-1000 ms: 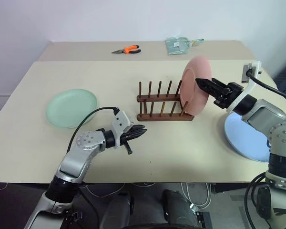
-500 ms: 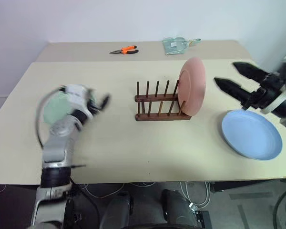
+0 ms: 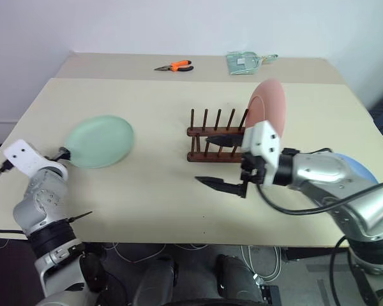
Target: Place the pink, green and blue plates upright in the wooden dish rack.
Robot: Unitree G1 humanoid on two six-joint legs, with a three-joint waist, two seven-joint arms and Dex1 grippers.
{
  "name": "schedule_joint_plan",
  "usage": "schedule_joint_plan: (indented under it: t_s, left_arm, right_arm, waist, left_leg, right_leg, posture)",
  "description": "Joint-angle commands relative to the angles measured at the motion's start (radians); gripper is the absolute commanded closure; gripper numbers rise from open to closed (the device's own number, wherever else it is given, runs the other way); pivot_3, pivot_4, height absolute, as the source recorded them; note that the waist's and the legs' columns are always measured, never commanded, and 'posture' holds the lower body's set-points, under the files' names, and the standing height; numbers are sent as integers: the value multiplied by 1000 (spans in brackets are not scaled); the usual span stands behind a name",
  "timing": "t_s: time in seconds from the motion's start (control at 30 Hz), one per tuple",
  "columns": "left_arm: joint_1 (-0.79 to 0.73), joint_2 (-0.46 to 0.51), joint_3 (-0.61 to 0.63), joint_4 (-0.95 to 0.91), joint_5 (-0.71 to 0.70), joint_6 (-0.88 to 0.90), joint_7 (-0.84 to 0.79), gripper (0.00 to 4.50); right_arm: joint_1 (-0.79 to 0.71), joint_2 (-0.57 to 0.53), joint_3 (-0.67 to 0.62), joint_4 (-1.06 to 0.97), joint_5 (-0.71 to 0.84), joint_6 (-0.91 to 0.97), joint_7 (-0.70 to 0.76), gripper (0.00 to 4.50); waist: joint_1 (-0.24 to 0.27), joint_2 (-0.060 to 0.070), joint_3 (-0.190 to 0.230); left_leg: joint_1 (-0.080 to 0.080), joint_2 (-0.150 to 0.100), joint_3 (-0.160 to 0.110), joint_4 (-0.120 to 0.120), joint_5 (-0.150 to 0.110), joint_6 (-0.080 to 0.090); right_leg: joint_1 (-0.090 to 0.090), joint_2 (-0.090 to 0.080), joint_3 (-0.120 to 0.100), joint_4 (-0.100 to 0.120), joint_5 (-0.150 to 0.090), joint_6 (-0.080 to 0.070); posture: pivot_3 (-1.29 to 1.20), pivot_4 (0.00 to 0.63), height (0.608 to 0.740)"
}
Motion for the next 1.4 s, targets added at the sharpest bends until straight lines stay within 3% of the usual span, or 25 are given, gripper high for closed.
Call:
schedule_joint_plan:
  t_s: [0.03,0.2,0.43,0.63,0.8,0.9,1.07,1.13,1.3,1.4]
  left_arm:
    - [-3,-16,28,-25,-85,49,-11,1856]
    - [-3,-14,24,-13,-114,59,-11,4400]
    - [-37,-1,-170,-129,-115,-103,-232,4460]
    - [-136,2,-351,-279,-118,-151,-325,4460]
    - [-233,-38,-454,-351,-149,-100,-314,4460]
    - [-243,-50,-478,-368,-157,-78,-298,4500]
    - [-237,-48,-471,-376,-165,-59,-278,4500]
    - [-239,-61,-427,-359,-192,-66,-256,3807]
    - [-312,-103,-243,-289,-270,-183,-138,1560]
    - [-237,23,-312,-250,-113,-284,-246,1560]
  right_arm:
    - [-12,33,18,4,-73,-41,-17,0]
    - [3,63,20,5,-119,-44,-21,0]
    - [-33,67,3,42,-184,-46,-25,0]
    - [-178,47,139,171,-508,-303,-27,0]
    - [-299,101,249,391,-808,-537,-130,0]
    - [-312,129,263,459,-889,-607,-155,877]
    - [-284,155,242,473,-939,-646,-151,3523]
    - [-270,157,230,464,-955,-657,-157,4500]
    - [-233,188,142,422,-898,-655,-171,4500]
    - [-186,243,17,328,-692,-555,-124,4500]
  waist:
    - [0,0,0]
    - [2,0,0]
    - [8,-2,1]
    - [-2,-3,3]
    - [-28,-3,3]
    - [-34,-3,3]
    - [-44,-3,3]
    - [-43,-3,3]
    - [-41,-4,3]
    - [-45,-3,3]
  left_leg:
    - [0,0,0,0,0,0]
    - [0,0,0,0,0,-1]
    - [-1,0,0,0,0,-1]
    - [-1,0,2,-1,1,-1]
    - [0,0,2,-2,1,-1]
    - [0,0,2,-3,1,-2]
    - [0,0,2,-3,2,-3]
    - [0,0,1,-3,2,-3]
    - [0,0,0,-3,2,-3]
    - [0,0,1,-4,2,-3]
  right_leg:
    - [0,0,0,0,0,0]
    - [0,0,0,0,1,-1]
    - [0,0,0,-1,1,-2]
    - [-1,1,0,-2,2,-3]
    - [-1,1,1,-2,2,-3]
    - [-1,1,1,-2,2,-3]
    - [-1,1,1,-2,2,-3]
    - [-1,1,1,-2,2,-3]
    - [-1,2,1,-2,2,-4]
    - [-1,2,1,-2,2,-4]
  posture:
    - [0,150,740]
    - [0,150,740]
    - [0,150,740]
    - [0,150,740]
    - [0,150,740]
    - [0,150,740]
    - [0,150,740]
    - [0,150,740]
    - [0,150,740]
    - [0,150,740]
